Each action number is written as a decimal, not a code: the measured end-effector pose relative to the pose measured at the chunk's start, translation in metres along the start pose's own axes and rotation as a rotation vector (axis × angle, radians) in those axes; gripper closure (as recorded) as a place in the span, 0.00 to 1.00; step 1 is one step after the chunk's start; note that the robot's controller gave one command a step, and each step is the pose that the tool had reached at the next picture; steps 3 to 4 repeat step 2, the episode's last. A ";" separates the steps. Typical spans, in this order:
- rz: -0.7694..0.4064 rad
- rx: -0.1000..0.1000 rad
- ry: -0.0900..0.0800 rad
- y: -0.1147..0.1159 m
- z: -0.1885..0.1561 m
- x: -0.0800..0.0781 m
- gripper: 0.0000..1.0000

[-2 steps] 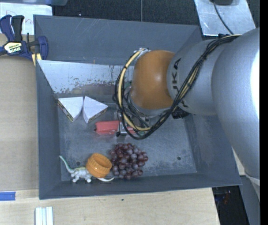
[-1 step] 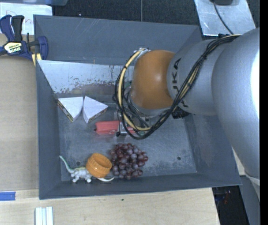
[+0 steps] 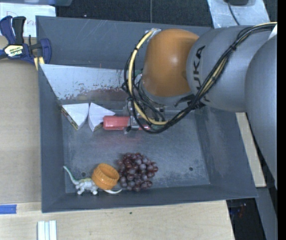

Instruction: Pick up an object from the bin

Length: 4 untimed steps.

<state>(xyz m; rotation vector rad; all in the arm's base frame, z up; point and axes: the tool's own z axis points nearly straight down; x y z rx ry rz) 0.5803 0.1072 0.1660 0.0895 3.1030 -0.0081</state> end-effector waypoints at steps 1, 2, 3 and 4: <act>-0.020 0.001 0.000 0.001 -0.036 0.006 1.00; -0.081 -0.001 -0.004 -0.004 -0.065 0.020 1.00; -0.081 -0.001 -0.004 -0.004 -0.065 0.020 1.00; -0.081 -0.001 -0.004 -0.004 -0.065 0.020 1.00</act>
Offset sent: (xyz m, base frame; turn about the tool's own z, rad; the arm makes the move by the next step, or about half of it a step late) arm -0.0353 -0.0154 0.0693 -0.1875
